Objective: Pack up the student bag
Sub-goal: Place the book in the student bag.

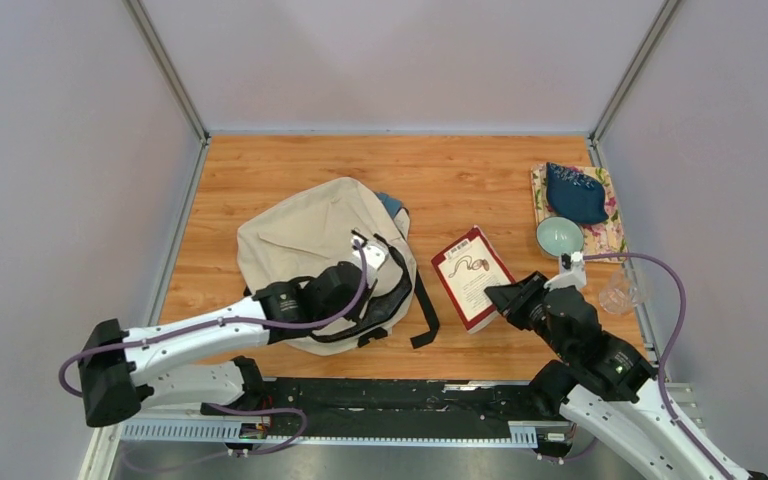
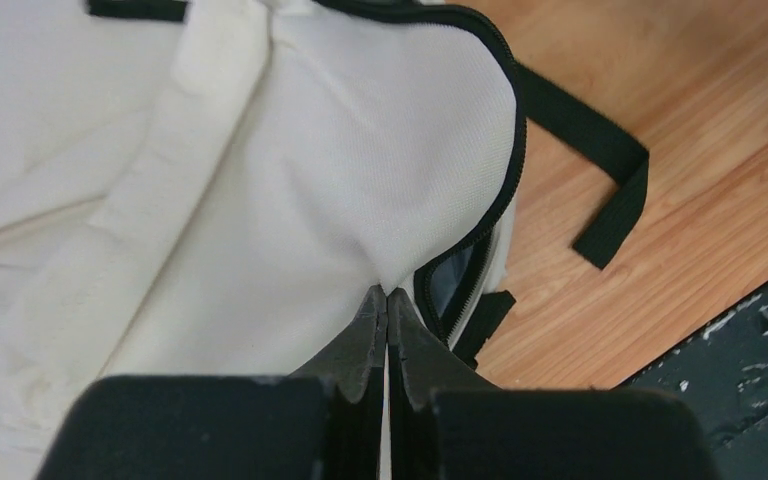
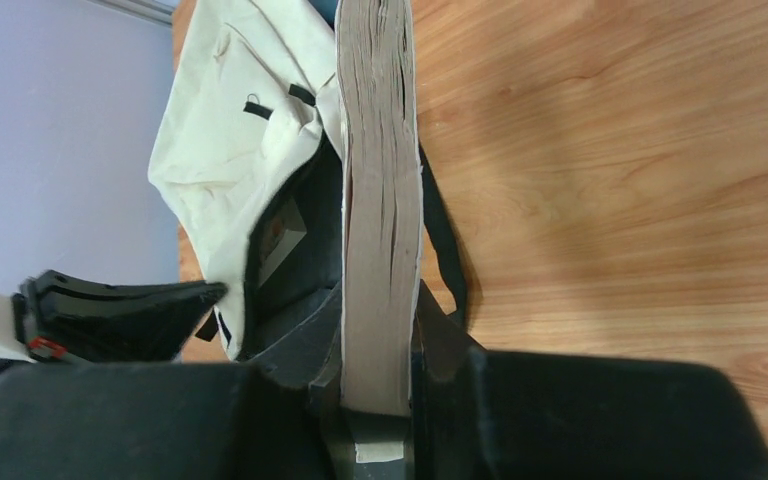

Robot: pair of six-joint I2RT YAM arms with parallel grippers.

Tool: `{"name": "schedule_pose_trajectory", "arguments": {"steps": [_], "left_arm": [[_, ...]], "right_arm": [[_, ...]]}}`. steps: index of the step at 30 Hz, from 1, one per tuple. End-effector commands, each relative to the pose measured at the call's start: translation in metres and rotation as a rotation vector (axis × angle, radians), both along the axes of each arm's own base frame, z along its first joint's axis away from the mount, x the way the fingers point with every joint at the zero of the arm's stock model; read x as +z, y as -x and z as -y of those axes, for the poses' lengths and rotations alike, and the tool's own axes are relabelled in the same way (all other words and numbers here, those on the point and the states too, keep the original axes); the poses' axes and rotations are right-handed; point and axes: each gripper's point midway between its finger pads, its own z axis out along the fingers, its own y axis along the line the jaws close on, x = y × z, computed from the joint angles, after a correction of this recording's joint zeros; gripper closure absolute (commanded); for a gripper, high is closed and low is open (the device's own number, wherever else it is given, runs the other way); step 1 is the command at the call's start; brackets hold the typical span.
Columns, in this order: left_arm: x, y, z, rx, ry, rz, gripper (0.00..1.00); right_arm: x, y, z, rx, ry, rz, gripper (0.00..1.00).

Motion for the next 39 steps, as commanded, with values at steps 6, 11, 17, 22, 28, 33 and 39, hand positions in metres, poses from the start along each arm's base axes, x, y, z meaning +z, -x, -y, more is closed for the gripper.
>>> {"name": "schedule_pose_trajectory", "arguments": {"steps": [6, 11, 17, 22, 28, 33, 39], "left_arm": [[0.114, -0.034, -0.032, 0.227, 0.315, 0.242, 1.00], [0.127, -0.033, -0.042, 0.264, 0.380, 0.282, 1.00], [0.129, -0.031, -0.040, 0.264, 0.435, 0.279, 1.00], [0.131, -0.030, -0.034, 0.245, 0.461, 0.272, 1.00], [0.125, -0.027, -0.024, 0.217, 0.467, 0.239, 1.00], [0.128, -0.025, -0.023, 0.205, 0.486, 0.240, 1.00], [0.137, -0.022, -0.017, 0.168, 0.514, 0.243, 1.00]], "right_arm": [[0.042, 0.017, -0.030, 0.158, -0.155, 0.019, 1.00], [0.036, 0.034, -0.064, 0.300, -0.320, -0.066, 1.00], [0.042, 0.036, -0.097, 0.405, -0.510, -0.101, 1.00], [0.039, 0.037, -0.118, 0.522, -0.469, -0.104, 1.00], [0.034, 0.022, -0.139, 0.558, -0.464, -0.110, 1.00], [0.038, 0.003, -0.159, 0.564, -0.492, -0.113, 1.00], [0.054, -0.017, -0.186, 0.590, -0.601, -0.069, 1.00]]}}
